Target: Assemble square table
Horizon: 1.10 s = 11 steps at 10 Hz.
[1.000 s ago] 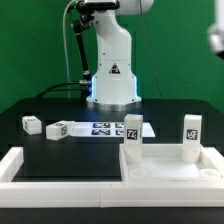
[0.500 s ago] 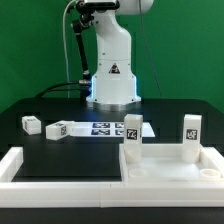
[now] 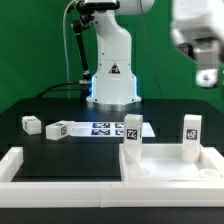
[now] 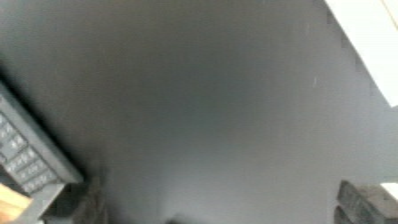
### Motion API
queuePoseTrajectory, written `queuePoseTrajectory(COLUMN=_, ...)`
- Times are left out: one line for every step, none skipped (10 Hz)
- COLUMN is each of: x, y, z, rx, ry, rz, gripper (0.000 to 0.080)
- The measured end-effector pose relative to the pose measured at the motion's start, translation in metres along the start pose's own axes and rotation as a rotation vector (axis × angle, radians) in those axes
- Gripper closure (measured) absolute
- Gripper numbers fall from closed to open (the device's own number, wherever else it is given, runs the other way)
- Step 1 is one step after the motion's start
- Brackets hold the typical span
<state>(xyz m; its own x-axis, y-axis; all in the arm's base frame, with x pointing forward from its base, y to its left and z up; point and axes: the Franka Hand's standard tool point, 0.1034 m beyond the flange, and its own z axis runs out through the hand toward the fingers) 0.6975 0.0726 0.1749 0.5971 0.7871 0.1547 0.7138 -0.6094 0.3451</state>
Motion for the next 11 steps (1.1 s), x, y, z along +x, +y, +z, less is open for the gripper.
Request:
queuePoseTrajectory(x=-0.022, y=0.005, z=-0.002, rx=0.004, ry=-0.011, rz=-0.009, gripper=0.0151)
queuePoseTrajectory(x=-0.032, y=0.010, z=-0.001, rx=0.005, ry=-0.018, rz=-0.002, gripper=0.0151)
queuePoseTrajectory(x=-0.031, y=0.008, z=0.000, rx=0.007, ry=-0.018, rz=-0.003, gripper=0.0151)
queuePoseTrajectory(x=-0.030, y=0.008, z=0.000, rx=0.007, ry=-0.018, rz=-0.005, gripper=0.0151)
queuePoseTrajectory(x=-0.031, y=0.008, z=0.000, rx=0.007, ry=-0.018, rz=-0.004, gripper=0.0151)
queuePoseTrajectory(x=-0.031, y=0.008, z=0.000, rx=0.008, ry=-0.019, rz=-0.004, gripper=0.0151)
queuePoseTrajectory(x=-0.033, y=0.008, z=0.001, rx=0.008, ry=-0.021, rz=-0.005, gripper=0.0151)
queuePoseTrajectory(x=-0.048, y=0.011, z=0.002, rx=-0.001, ry=-0.015, rz=-0.046, gripper=0.0151)
queuePoseTrajectory(x=-0.088, y=0.003, z=0.000, rx=0.005, ry=-0.026, rz=-0.074, gripper=0.0151)
queuePoseTrajectory(x=-0.125, y=0.001, z=-0.007, rx=0.022, ry=-0.053, rz=-0.085, gripper=0.0151)
queuePoseTrajectory(x=-0.156, y=0.007, z=-0.013, rx=0.030, ry=-0.071, rz=-0.078, gripper=0.0151)
